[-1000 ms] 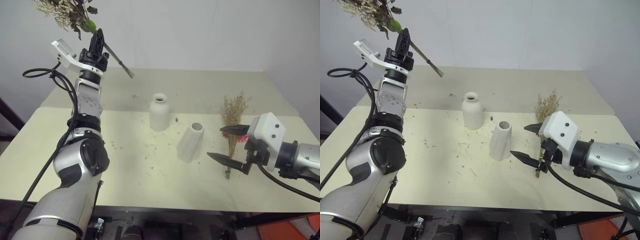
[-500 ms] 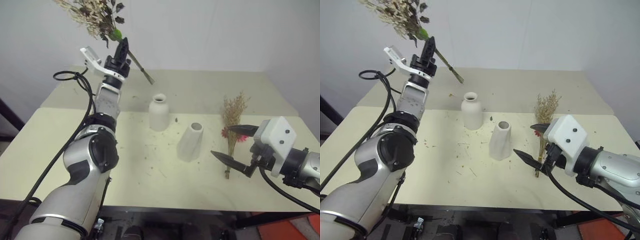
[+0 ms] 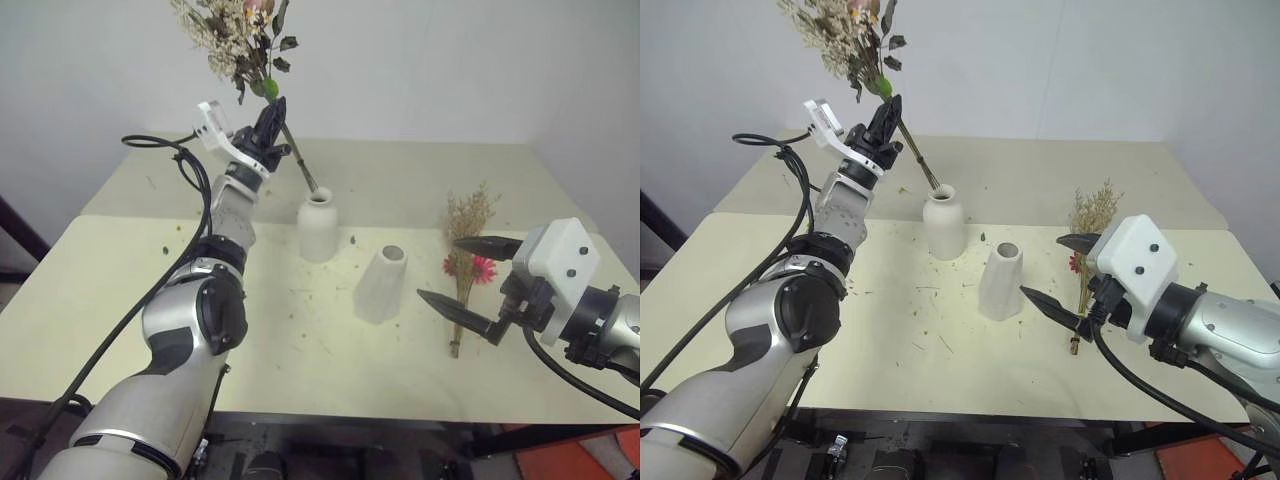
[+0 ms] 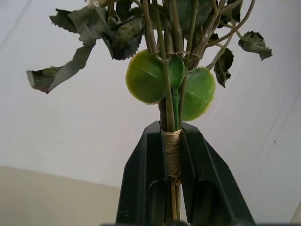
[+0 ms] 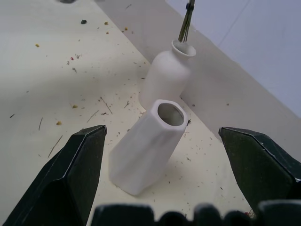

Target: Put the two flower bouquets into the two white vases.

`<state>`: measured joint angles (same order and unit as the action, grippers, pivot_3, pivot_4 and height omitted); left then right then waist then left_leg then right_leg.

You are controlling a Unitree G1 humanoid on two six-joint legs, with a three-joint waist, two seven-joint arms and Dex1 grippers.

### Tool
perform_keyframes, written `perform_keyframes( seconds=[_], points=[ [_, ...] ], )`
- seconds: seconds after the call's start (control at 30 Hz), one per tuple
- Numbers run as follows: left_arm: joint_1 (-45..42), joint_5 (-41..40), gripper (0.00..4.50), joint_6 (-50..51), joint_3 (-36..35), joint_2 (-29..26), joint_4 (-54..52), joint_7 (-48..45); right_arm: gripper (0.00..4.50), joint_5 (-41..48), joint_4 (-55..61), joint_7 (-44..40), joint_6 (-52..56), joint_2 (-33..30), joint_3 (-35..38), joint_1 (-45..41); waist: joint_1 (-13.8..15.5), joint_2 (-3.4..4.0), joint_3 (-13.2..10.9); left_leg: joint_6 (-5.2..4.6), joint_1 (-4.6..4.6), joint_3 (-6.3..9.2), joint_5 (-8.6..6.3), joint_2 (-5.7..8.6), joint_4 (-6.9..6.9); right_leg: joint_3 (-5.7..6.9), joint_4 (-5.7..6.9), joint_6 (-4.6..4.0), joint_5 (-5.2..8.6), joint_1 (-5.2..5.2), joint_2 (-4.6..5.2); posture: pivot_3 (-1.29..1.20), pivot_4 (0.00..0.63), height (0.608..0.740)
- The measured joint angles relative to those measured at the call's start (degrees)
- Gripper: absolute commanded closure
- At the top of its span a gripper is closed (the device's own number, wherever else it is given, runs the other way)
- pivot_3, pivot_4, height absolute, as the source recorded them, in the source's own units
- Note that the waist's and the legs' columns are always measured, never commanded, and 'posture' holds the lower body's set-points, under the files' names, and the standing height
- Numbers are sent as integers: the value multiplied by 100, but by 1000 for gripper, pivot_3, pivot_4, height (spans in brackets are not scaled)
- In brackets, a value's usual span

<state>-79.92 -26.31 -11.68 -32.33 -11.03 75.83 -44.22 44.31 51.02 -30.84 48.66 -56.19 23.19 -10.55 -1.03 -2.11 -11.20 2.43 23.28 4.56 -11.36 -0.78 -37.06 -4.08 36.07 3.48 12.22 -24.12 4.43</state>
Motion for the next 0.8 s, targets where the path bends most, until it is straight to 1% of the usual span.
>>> perform_keyframes(
  seconds=[0.2,0.43,0.8],
  points=[
    [198,273,4371,-100,118,44,24,49,0,46,-57,90,-4,116,-43,-31,5,0,0,0,1,0,0,0,0,0,0,-11,-7,0,0,0,150,740],
    [219,501,4371,-236,230,161,35,97,0,105,-32,94,-28,178,79,219,9,0,0,0,0,0,0,0,0,0,1,-11,-7,1,0,0,150,740],
    [443,1105,4371,-594,764,303,91,72,0,88,23,109,-115,193,145,319,6,0,0,0,-1,0,0,1,0,0,1,-11,-7,2,0,0,150,740]
  ],
)
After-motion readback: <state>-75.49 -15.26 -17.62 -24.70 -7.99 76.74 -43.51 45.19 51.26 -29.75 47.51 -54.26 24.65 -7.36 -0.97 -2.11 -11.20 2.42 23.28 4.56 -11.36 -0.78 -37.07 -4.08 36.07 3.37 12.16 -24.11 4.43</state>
